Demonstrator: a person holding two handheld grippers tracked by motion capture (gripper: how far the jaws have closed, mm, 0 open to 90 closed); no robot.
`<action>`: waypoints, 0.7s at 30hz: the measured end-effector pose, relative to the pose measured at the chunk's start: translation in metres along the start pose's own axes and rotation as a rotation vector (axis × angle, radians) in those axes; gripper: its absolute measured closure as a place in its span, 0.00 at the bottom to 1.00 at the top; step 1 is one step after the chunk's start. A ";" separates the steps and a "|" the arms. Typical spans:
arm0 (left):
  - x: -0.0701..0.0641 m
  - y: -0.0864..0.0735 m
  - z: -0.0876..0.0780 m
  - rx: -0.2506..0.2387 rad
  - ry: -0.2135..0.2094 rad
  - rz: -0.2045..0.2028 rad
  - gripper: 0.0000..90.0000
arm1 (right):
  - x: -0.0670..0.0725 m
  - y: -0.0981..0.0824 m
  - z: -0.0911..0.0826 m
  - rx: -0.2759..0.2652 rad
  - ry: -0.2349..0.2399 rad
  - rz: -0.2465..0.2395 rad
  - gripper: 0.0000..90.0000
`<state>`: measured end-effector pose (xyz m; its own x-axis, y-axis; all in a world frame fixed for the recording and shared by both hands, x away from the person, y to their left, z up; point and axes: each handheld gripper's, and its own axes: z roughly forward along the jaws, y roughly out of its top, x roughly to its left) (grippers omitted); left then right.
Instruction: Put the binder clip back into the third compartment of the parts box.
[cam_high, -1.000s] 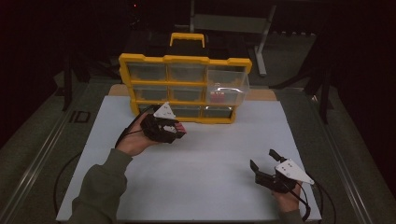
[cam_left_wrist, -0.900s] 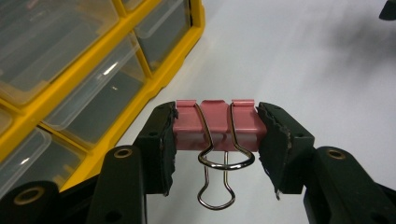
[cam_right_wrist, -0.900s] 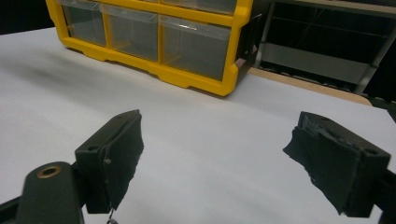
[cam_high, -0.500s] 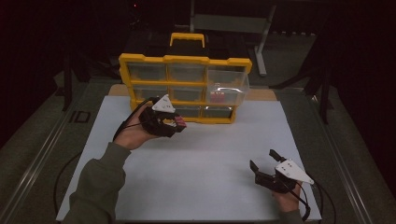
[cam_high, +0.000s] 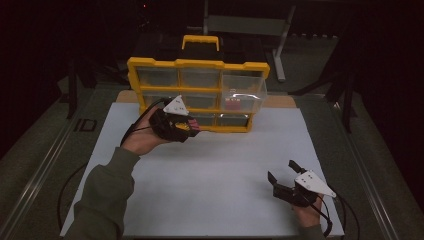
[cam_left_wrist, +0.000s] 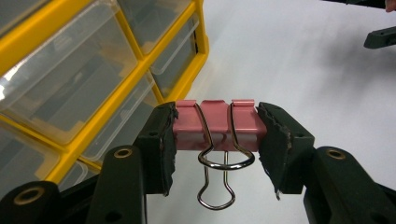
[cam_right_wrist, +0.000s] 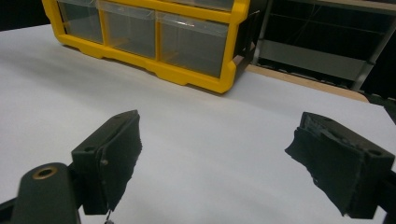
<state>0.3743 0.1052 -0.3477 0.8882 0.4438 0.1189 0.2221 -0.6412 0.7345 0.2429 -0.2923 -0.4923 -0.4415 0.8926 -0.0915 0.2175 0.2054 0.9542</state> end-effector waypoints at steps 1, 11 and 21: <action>0.000 0.001 -0.001 -0.003 -0.002 0.003 0.55 | 0.000 0.000 0.000 0.000 0.000 0.000 0.16; 0.004 0.016 -0.009 -0.010 0.002 0.022 0.55 | 0.000 0.000 0.000 0.000 -0.001 -0.002 0.16; 0.010 0.029 -0.017 -0.026 0.007 0.030 0.55 | 0.000 0.000 0.000 -0.001 -0.001 -0.001 0.16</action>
<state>0.3830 0.1013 -0.3137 0.8916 0.4287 0.1458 0.1843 -0.6377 0.7480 0.2430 -0.2927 -0.4923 -0.4410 0.8927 -0.0929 0.2159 0.2060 0.9544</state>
